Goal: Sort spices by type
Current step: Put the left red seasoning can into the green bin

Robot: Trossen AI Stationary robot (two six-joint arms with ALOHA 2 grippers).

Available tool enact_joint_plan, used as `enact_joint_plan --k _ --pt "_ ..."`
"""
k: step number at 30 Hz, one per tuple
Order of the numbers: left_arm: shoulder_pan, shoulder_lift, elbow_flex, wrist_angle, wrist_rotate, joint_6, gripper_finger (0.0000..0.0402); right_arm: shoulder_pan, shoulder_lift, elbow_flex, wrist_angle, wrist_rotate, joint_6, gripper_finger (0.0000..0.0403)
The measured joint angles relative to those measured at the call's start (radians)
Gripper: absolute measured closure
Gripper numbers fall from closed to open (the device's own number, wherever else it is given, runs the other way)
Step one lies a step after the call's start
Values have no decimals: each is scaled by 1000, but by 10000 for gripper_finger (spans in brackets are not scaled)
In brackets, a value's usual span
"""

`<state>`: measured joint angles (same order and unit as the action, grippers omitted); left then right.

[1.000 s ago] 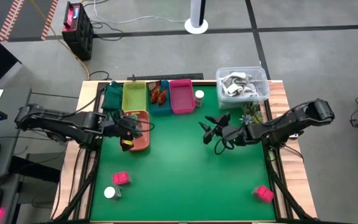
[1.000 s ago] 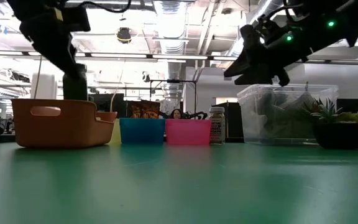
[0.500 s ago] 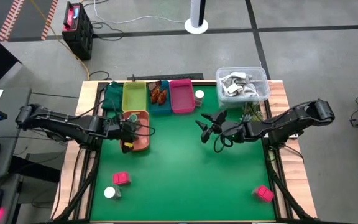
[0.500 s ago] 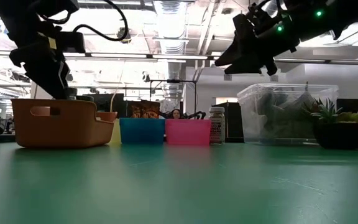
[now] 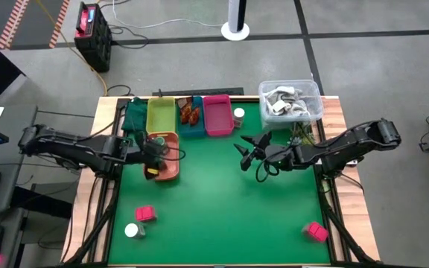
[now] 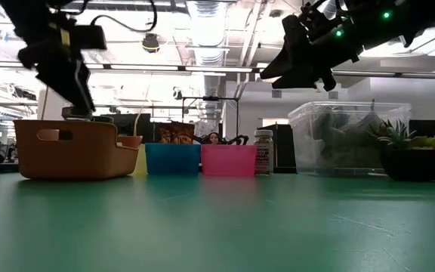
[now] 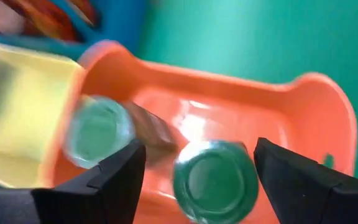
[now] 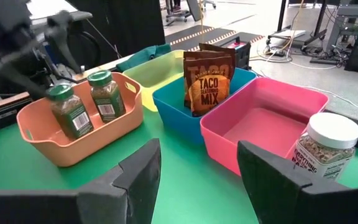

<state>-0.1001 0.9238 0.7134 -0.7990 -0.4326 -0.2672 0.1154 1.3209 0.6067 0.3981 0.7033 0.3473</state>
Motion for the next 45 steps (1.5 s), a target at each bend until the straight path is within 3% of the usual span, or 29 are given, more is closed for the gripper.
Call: enact_joint_plan --k 5,9,14,21,25,33,45 --pt "-20 -34 85 -21 -37 117 113 0 0 0 0 0 3 163" --pt "-89 -58 133 -19 148 133 115 0 0 0 -4 0 3 163" --pt "-242 -37 145 -50 287 -71 125 0 0 0 -20 0 17 163" --pt "-501 82 144 -76 297 -343 130 0 0 0 -37 0 37 163" --pt "-588 160 144 -79 299 -461 124 -9 0 0 -27 0 36 163" --pt "-639 257 144 -75 330 -566 100 -37 0 0 -19 0 3 163" --pt "-640 306 207 -57 300 -537 94 -67 0 0 2 -47 -8 163"
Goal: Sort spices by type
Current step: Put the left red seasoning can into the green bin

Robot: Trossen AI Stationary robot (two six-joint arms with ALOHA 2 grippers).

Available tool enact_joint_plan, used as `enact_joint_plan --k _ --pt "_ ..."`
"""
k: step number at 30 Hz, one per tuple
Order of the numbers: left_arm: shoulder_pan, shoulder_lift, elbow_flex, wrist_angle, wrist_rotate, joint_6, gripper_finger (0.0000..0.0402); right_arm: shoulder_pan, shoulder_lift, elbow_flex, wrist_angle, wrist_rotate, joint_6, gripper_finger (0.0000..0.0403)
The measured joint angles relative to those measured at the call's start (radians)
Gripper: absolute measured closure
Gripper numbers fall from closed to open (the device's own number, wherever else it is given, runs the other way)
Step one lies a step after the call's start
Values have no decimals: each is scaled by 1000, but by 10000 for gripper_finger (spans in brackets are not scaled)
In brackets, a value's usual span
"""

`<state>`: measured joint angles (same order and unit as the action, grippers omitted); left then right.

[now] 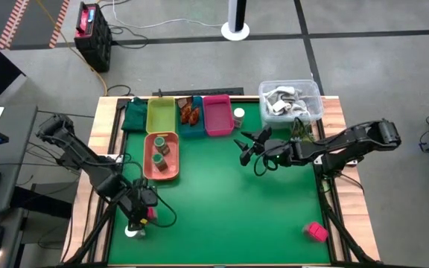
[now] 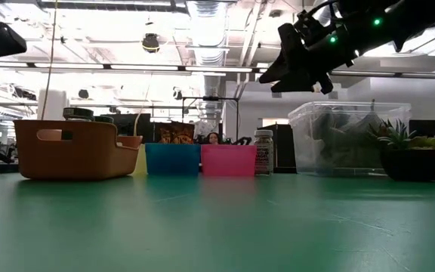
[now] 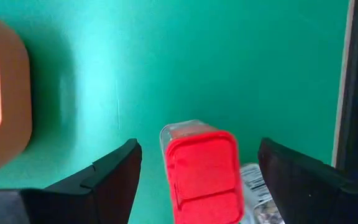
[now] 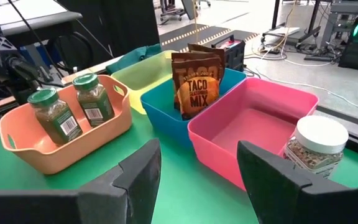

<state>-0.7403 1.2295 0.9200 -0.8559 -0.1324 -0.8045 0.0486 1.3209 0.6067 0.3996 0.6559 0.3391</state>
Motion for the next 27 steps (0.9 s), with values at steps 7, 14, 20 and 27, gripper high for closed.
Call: enact_joint_plan --k 7,14,20,27 --pt "0 109 38 -31 30 74 94 1 0 0 -1 -3 0 163" --pt "1 160 77 -99 77 50 94 1 0 0 -2 -3 0 163" --pt "3 165 79 -100 77 36 94 1 0 0 -2 -3 0 163" --pt "22 165 55 -98 73 28 94 1 0 0 -2 -3 1 163"
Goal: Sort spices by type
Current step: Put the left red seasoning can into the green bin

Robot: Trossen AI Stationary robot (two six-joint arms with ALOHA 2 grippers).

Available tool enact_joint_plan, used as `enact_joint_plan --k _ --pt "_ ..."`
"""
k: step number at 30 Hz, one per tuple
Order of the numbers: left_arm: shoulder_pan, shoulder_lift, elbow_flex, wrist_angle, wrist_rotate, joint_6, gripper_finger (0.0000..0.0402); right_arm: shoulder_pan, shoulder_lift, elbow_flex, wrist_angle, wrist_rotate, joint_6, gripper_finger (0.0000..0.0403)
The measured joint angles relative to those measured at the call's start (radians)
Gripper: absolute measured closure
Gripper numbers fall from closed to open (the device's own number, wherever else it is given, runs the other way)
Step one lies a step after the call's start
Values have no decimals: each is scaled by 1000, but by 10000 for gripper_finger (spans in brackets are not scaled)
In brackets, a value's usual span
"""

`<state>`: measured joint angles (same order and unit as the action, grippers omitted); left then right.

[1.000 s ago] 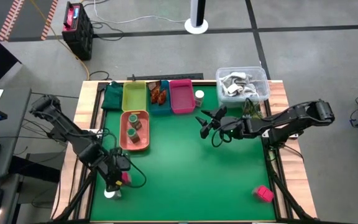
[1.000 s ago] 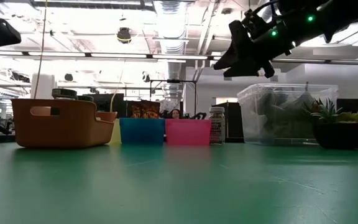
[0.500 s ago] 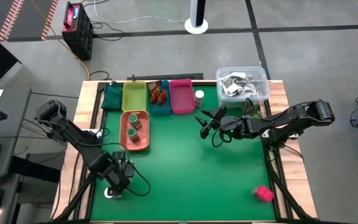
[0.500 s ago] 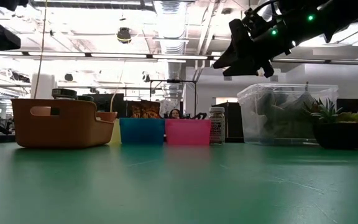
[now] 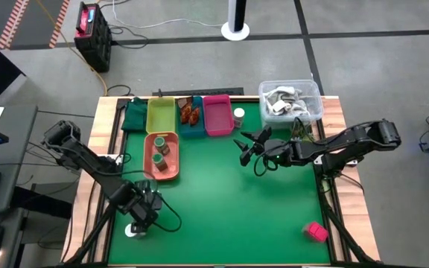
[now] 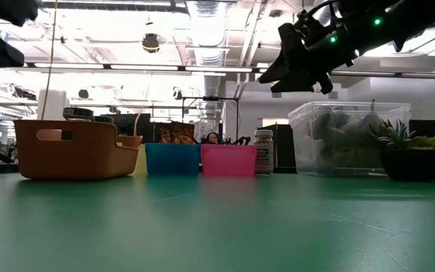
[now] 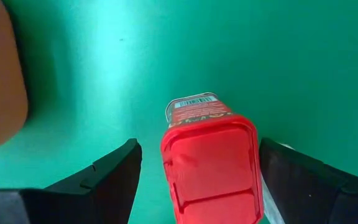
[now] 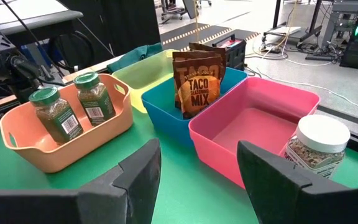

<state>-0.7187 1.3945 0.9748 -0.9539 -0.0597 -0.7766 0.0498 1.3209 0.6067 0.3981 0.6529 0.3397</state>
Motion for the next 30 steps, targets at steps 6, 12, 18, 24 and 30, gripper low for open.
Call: enact_joint_plan --k 6,12,18,24,30 --pt "26 0 -9 -1 4 12 95 0 0 0 0 0 0 163" --pt "41 0 -9 -6 4 38 95 0 0 0 0 0 -1 163" --pt "48 0 -9 -10 10 50 99 0 0 0 1 0 -6 163" --pt "49 0 -9 -29 10 31 125 0 0 0 3 1 -8 163" --pt "49 0 -9 -27 11 56 148 0 0 0 4 1 -8 163"
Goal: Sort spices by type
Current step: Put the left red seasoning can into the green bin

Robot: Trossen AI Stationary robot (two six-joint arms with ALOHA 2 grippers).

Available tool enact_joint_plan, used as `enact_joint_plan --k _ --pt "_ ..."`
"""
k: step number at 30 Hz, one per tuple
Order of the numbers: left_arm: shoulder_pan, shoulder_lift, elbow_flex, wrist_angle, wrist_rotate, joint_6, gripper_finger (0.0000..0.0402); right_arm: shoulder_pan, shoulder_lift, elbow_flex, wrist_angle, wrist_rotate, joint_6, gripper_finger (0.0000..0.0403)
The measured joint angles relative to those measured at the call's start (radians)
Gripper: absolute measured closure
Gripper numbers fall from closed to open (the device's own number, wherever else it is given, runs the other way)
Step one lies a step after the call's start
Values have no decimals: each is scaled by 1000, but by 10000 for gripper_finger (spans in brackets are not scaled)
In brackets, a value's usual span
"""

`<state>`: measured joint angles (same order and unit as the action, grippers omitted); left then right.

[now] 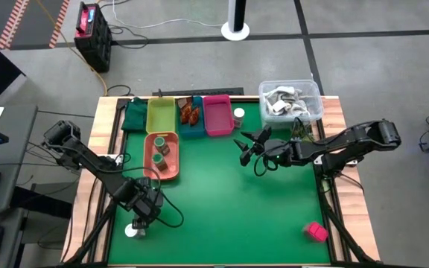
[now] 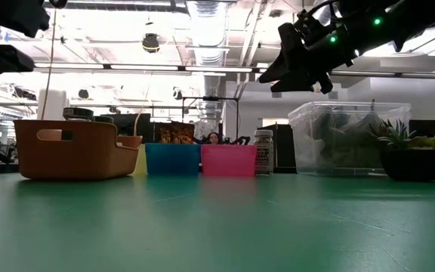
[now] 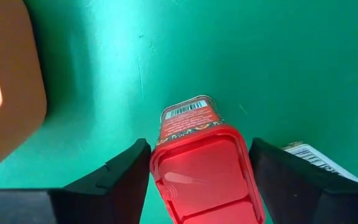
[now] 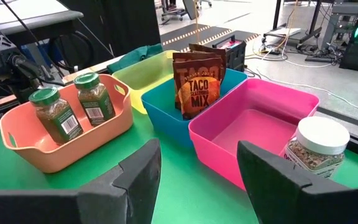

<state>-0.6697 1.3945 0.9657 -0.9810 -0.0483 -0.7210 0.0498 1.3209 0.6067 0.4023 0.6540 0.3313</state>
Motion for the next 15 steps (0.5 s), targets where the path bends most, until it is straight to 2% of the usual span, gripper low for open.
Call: enact_joint_plan --k 6,15 --pt "0 -2 0 7 -7 67 186 0 0 0 3 0 0 163" --pt "39 0 9 13 -69 216 183 0 0 0 4 1 0 163"
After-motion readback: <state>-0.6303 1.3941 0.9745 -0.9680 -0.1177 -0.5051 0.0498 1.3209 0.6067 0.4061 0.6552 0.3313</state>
